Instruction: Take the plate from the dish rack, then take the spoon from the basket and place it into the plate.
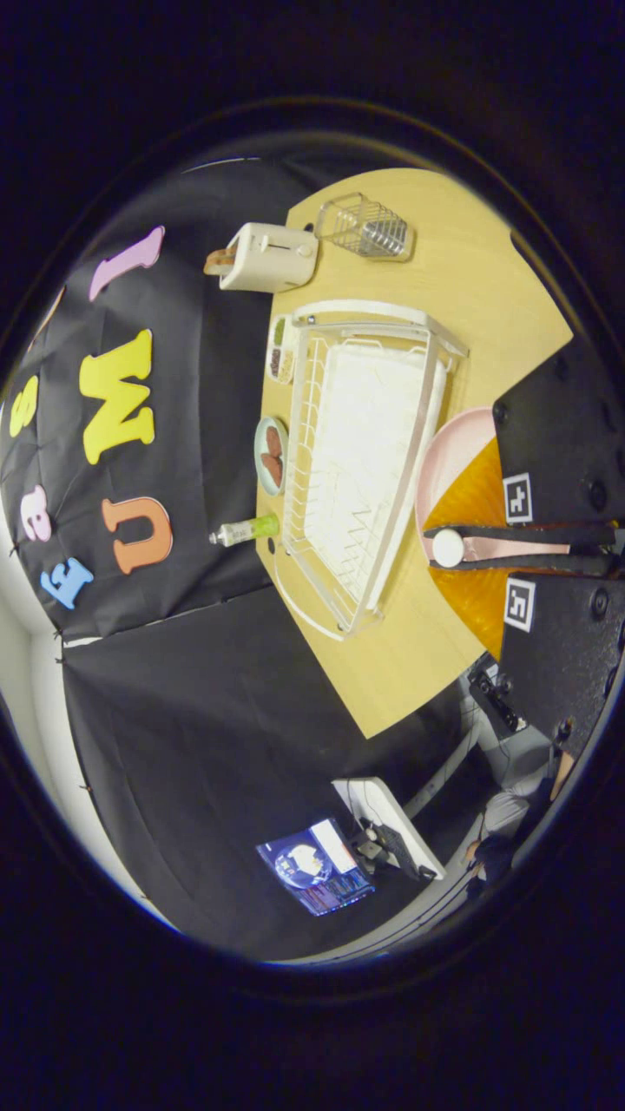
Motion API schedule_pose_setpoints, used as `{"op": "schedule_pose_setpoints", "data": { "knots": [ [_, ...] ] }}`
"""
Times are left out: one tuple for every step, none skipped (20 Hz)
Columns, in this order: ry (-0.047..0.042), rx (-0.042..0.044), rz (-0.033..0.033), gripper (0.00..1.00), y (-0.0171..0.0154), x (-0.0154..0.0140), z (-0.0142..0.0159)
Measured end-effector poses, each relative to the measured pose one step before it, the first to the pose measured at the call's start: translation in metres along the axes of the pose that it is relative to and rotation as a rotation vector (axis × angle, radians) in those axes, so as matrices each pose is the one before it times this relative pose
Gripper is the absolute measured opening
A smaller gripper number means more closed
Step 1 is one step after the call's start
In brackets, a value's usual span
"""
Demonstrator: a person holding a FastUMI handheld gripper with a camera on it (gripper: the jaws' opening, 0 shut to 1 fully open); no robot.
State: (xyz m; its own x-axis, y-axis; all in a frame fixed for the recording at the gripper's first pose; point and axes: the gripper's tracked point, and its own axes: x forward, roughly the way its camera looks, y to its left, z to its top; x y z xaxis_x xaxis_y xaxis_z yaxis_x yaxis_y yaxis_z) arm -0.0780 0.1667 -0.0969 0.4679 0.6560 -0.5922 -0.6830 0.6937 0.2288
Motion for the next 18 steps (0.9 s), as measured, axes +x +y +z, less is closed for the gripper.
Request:
{"op": "schedule_pose_setpoints", "data": {
  "knots": [
    [0.00996,0.00371,0.00496,0.10,-0.00103,0.00205,-0.00323],
    [0.00682,-0.00031,0.00249,0.10,-0.00075,0.00263,-0.00104],
    [0.00430,-0.00043,0.00136,0.10,-0.00098,0.00214,-0.00031],
    [0.00002,0.00260,0.00212,0.10,-0.00108,0.00211,-0.00055],
    [-0.00022,0.00241,0.00788,0.10,-0.00011,0.00161,-0.00019],
    [0.00335,0.00427,0.00420,0.11,-0.00064,0.00209,0.00060],
    [-0.00025,0.00892,0.00264,0.13,-0.00212,0.00142,0.00003],
    [-0.00889,0.00972,0.00010,0.17,-0.00245,-0.00063,0.00335],
    [-0.01270,0.00891,-0.01063,0.17,-0.00319,-0.00003,0.00267],
    [-0.01269,0.00804,-0.00703,0.21,-0.00294,-0.00073,0.00431],
    [-0.01474,0.00273,-0.00838,0.22,-0.00257,-0.00097,0.00430],
    [-0.00979,0.00186,-0.00925,0.30,-0.00291,-0.00064,0.00222],
    [-0.00980,0.00125,-0.00985,0.35,-0.00178,-0.00112,0.00158],
    [-0.01092,-0.00784,-0.01363,0.37,-0.00257,-0.00078,0.00186],
    [-0.02086,-0.01071,-0.02620,0.40,-0.00386,-0.00149,0.00431],
    [-0.03404,-0.02375,-0.03477,0.44,-0.00432,-0.00169,0.00648],
    [-0.03300,-0.02396,-0.03866,0.47,-0.00441,-0.00251,0.00616],
    [-0.03446,-0.02458,-0.04517,0.54,-0.00574,-0.00180,0.00603]
  ]
}}
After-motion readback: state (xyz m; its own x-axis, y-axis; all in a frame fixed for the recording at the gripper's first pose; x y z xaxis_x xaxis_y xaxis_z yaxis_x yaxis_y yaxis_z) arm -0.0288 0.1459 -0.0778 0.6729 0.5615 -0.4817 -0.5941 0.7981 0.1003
